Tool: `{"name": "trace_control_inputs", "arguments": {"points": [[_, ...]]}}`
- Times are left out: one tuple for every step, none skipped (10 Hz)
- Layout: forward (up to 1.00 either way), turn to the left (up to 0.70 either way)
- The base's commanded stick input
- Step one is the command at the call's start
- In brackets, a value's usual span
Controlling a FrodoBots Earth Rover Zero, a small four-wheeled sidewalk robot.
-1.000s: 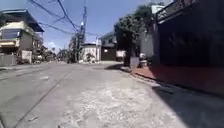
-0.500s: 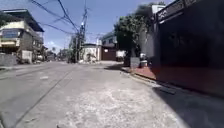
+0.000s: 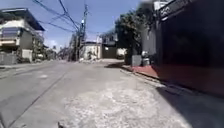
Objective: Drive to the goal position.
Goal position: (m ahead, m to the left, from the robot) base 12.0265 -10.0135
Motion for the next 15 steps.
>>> {"name": "trace_control_inputs", "arguments": {"points": [[1.00, 0.00], [1.00, 0.00], [1.00, 0.00], [1.00, 0.00], [1.00, 0.00], [1.00, 0.00], [1.00, 0.00], [1.00, 0.00], [1.00, 0.00], [1.00, 0.00], [1.00, 0.00], [1.00, 0.00], [1.00, 0.00], [1.00, 0.00], [1.00, 0.00]]}}
